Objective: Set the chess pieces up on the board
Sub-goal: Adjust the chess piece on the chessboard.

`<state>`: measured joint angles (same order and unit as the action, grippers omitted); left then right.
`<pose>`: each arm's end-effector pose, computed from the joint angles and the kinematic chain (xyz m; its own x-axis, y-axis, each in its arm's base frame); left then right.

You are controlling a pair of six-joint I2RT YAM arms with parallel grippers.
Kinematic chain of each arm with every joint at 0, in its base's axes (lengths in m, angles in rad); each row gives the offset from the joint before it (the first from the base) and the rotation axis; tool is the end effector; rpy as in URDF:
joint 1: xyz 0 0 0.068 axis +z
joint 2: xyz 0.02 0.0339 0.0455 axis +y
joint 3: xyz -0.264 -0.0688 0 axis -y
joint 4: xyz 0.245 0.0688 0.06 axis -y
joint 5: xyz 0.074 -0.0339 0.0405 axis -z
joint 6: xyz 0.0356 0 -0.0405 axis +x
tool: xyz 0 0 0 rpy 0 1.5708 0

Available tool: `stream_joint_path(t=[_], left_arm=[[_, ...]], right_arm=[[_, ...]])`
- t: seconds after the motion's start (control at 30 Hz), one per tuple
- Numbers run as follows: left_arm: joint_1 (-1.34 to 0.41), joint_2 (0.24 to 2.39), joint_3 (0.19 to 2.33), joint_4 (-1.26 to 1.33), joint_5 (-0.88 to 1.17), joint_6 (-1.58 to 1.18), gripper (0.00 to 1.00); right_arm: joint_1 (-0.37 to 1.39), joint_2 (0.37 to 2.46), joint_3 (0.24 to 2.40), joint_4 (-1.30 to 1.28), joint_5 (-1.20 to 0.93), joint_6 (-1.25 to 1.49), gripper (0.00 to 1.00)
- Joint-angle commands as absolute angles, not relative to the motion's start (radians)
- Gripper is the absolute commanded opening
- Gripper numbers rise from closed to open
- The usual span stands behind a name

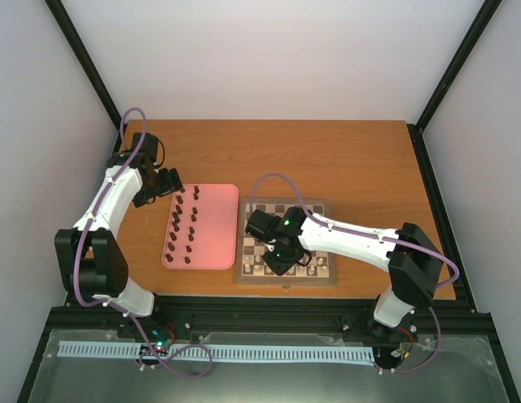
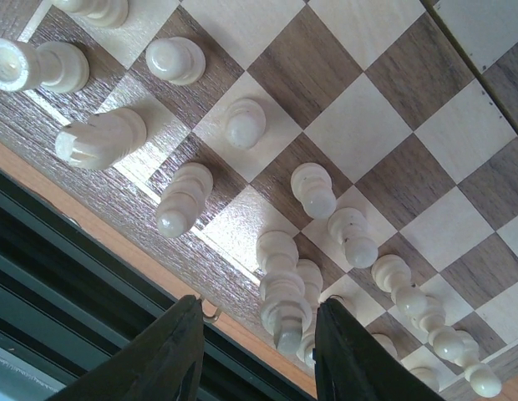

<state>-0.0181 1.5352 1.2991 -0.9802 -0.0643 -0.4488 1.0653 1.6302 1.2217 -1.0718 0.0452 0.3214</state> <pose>0.3009 -0.0032 0.2756 -0.8430 -0.4178 -0.3389 -0.4107 0.9067 -0.0963 0.1439 0.2567 0.2257 -0.7330 -0.6728 -0.1000 -0.6751 0.7376 -0.0141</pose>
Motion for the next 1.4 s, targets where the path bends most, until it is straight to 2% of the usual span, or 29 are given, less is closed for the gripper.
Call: stream_joint_path(t=[0.0,0.43,0.7,0.83,1.37], left_arm=[[-0.021,1.545,1.339,-0.979,-0.078,-0.44,1.0],[-0.02,1.545,1.334,-0.979,-0.075,-0.441,1.0],[-0.021,1.543,1.33,-0.976,-0.074,-0.44,1.0],[-0.021,1.542,1.328,-0.975,-0.074,-0.44,1.0],[-0.021,1.535,1.325,-0.974,-0.074,-0.442,1.0]], right_arm=[[1.058,1.647,1.242,-1.06,0.047,0.309,0.38],[1.058,1.646,1.23,-1.07,0.044,0.329,0.35],[1.059,1.649,1.226,-1.08,0.055,0.342,0.36],[1.059,1.648,1.226,-1.09,0.07,0.353,0.39],[1.059,1.646,1.214,-1.1,0.068,0.357,0.37]])
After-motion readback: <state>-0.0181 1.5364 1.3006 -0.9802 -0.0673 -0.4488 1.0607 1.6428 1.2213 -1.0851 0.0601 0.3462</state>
